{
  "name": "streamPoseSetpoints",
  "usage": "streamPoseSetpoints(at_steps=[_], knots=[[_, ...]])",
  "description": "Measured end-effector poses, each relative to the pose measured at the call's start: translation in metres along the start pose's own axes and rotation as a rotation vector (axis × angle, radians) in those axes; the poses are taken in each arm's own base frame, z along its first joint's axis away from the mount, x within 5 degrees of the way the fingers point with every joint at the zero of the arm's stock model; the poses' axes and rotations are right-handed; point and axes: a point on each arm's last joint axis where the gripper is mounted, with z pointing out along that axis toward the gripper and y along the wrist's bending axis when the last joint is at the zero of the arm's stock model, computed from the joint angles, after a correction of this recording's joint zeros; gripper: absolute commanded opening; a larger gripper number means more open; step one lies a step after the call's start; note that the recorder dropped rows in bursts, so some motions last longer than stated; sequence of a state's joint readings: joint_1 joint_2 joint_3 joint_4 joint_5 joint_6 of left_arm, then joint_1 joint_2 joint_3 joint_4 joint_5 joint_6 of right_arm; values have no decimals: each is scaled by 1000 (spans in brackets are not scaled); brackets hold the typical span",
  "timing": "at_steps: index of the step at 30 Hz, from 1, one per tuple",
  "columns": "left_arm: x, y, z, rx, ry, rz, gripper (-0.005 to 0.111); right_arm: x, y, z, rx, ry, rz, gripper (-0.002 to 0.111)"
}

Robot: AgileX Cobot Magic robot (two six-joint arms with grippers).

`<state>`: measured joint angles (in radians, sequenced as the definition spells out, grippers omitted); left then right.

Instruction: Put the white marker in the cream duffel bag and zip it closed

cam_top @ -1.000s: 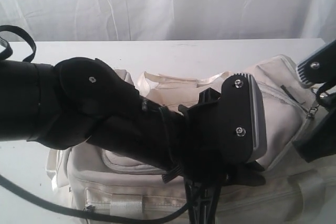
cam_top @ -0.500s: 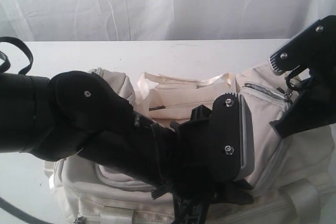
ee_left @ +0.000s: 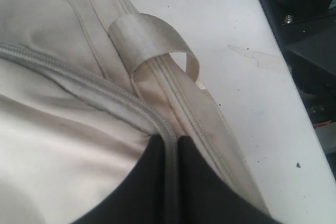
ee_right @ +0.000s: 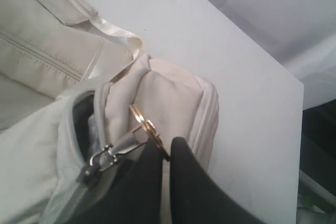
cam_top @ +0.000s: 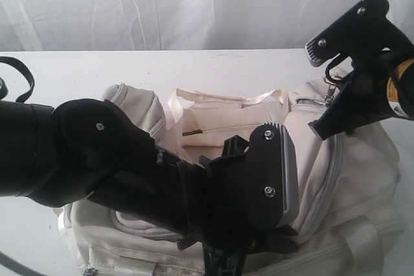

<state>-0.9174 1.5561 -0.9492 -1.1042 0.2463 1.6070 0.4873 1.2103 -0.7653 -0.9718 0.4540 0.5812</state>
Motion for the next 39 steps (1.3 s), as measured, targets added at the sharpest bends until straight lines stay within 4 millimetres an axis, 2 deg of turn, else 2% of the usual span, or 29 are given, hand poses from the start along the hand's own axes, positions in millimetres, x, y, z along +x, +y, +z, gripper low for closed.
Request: streamPoseSetpoints(at_steps=[15, 23, 31, 39], knots=[[2, 3, -1, -13, 4, -3, 0, -31, -23, 45, 25, -25, -3, 0], [2, 0, -1, 9, 6, 3, 0, -35, -29, 68, 30, -6, -3, 0], [3, 0, -1, 11, 13, 19, 0, -38, -30, 67, 21, -17, 32, 0], [5, -5, -1, 53, 17, 29, 0, -31, -28, 63, -42, 80, 96, 0]])
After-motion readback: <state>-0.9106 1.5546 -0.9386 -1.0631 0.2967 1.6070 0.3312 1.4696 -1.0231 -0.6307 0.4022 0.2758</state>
